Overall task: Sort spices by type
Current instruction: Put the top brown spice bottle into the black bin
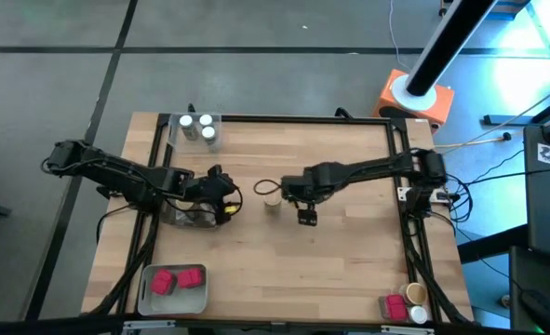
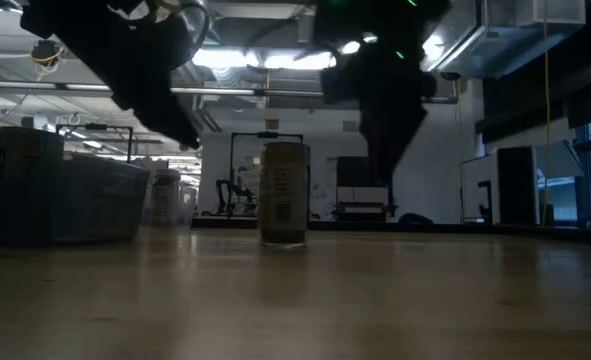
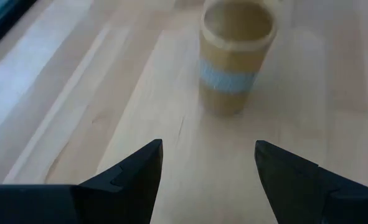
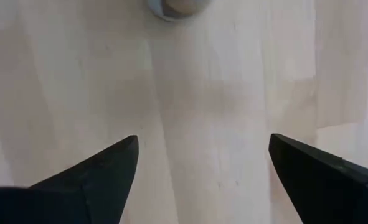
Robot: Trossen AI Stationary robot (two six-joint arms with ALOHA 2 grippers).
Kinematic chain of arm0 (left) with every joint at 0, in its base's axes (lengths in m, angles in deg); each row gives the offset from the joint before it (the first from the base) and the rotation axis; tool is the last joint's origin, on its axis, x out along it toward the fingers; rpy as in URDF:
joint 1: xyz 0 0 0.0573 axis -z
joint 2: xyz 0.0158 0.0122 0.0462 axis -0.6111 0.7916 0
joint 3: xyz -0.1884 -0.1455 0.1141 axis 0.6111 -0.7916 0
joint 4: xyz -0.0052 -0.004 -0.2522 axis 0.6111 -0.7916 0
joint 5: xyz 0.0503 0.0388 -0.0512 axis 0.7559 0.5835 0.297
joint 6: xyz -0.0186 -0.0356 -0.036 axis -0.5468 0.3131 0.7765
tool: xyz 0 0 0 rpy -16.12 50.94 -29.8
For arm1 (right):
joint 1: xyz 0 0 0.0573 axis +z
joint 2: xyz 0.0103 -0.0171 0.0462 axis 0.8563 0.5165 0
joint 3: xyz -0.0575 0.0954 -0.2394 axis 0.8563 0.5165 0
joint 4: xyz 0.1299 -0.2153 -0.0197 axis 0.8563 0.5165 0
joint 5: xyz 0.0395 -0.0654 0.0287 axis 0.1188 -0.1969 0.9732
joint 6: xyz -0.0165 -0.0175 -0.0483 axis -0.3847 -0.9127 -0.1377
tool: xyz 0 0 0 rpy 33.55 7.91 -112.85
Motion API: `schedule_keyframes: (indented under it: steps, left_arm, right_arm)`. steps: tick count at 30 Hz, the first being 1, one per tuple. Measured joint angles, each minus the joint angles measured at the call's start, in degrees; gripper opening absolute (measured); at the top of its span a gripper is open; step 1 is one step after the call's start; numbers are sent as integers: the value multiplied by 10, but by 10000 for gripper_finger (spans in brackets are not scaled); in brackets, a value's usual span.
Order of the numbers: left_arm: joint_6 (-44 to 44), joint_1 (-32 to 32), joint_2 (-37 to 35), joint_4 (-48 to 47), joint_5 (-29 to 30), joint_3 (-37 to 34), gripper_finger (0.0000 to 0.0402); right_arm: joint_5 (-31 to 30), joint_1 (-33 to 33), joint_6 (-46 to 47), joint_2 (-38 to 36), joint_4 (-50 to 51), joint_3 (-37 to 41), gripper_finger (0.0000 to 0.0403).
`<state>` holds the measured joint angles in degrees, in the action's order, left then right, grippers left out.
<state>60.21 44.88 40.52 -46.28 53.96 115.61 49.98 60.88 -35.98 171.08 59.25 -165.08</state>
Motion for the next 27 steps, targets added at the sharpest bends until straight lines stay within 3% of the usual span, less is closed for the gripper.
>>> schedule_keyframes:
  steps: [5, 10, 14, 18, 27]
  left_arm:
    - [-24, -5, 0, 61, -4, 0, 237]
    - [-56, -19, 0, 132, 0, 0, 237]
    - [-92, -33, 0, 164, 4, 0, 237]
    - [-73, -51, 5, 166, 9, 0, 244]
    - [-48, -51, 96, 211, -24, 14, 315]
  right_arm:
    - [-3, -1, 48, -73, -168, 180, 357]
    - [-2, -1, 97, -104, -271, 283, 357]
    - [-2, 0, 114, -104, -302, 316, 358]
    - [-3, -1, 112, -105, -345, 338, 358]
    - [-38, -1, 93, -105, -380, 344, 358]
